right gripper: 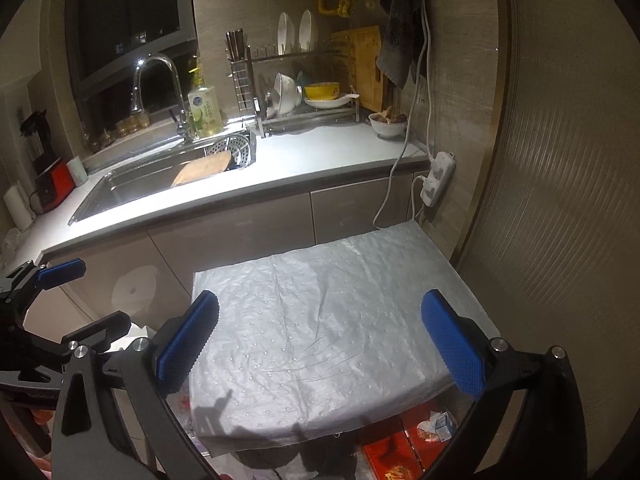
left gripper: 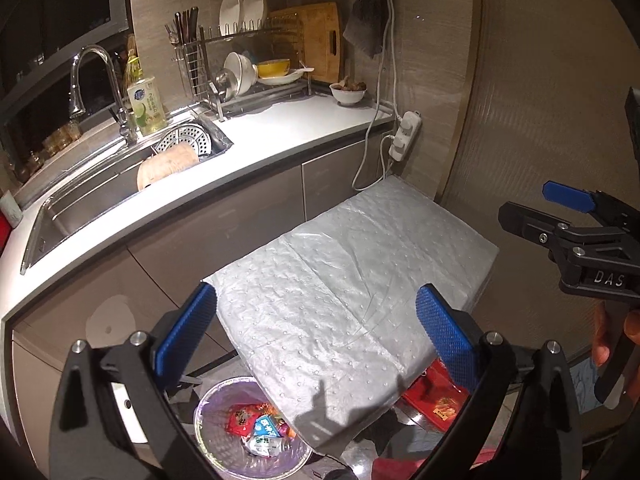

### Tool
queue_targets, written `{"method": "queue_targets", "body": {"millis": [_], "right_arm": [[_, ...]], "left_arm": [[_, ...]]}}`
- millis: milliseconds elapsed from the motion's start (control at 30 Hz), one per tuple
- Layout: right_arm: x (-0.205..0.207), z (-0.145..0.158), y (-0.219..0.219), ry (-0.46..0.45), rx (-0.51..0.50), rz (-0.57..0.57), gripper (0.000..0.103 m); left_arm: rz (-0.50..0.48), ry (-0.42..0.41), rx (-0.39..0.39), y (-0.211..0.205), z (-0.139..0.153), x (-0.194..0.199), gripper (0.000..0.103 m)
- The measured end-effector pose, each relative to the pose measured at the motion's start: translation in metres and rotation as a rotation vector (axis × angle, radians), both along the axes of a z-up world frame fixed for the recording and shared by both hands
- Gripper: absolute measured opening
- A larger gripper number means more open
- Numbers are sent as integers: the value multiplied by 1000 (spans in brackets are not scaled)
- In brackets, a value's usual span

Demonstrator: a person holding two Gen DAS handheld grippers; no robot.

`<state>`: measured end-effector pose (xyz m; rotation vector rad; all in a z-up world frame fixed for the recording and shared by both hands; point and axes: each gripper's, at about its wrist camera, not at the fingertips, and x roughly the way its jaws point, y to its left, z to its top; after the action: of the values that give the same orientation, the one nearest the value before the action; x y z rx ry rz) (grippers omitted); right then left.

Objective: Collect trash

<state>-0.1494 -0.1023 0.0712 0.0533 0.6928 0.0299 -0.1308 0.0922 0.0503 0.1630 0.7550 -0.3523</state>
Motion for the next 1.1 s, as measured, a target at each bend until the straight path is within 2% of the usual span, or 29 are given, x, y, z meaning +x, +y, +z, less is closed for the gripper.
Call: {"method": "queue_targets", "body": {"millis": [233, 400, 700, 867, 1100], "right_arm": [[-42, 37, 25, -62, -14, 13, 101], [-60, 56, 28, -118, -39, 57, 101], [-72, 75, 7, -169, -38, 194, 101], [-80, 86, -8, -214, -26, 279, 101], [-93, 96, -29, -264, 6, 341, 101]], "left_arm": [[19, -68, -38, 21, 37, -35, 96], [83, -109, -78, 25, 57, -52, 96], [239, -135, -104, 9, 76, -73, 96], [338, -206, -96, -5, 95, -94, 96], [409, -275, -94, -27, 119, -117, 96]]}}
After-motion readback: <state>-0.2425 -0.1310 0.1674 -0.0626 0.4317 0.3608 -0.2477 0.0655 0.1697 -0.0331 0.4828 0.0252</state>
